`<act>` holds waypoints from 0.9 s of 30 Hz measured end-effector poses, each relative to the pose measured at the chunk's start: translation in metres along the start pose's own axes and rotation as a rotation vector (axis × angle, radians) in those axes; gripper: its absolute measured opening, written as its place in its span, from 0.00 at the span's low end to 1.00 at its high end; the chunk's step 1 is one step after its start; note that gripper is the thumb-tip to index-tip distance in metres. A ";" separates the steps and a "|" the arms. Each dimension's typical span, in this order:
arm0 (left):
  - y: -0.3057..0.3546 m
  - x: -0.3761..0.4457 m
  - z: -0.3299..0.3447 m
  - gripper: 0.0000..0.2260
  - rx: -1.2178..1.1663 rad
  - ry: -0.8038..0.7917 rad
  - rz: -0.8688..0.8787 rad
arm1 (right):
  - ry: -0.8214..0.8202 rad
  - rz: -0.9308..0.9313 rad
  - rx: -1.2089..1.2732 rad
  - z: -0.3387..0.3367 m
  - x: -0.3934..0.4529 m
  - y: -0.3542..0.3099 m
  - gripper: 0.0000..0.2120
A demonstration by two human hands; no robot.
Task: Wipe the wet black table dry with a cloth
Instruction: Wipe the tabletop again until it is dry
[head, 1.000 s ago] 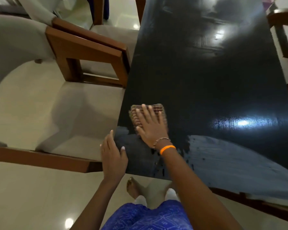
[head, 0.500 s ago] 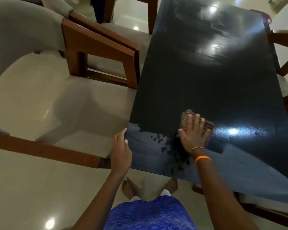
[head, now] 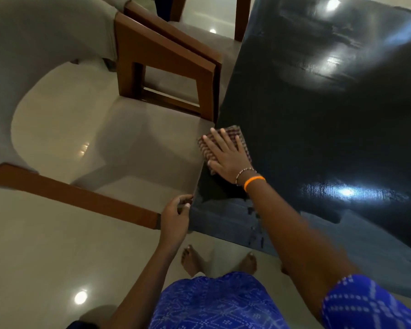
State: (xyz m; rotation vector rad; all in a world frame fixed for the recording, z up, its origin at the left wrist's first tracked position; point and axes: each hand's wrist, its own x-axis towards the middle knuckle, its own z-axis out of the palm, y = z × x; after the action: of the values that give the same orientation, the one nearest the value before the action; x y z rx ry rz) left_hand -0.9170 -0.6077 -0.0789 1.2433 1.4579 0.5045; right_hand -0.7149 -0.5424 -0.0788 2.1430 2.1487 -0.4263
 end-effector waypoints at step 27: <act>-0.020 -0.079 0.038 0.07 -0.511 0.019 -0.402 | 0.152 0.188 0.050 0.048 -0.190 0.044 0.33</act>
State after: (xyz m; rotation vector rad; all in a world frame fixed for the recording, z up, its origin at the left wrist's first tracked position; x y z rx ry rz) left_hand -0.9034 -0.6965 -0.0714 0.5292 1.4293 0.5663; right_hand -0.6748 -0.7393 -0.0841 2.4516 2.0009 -0.3134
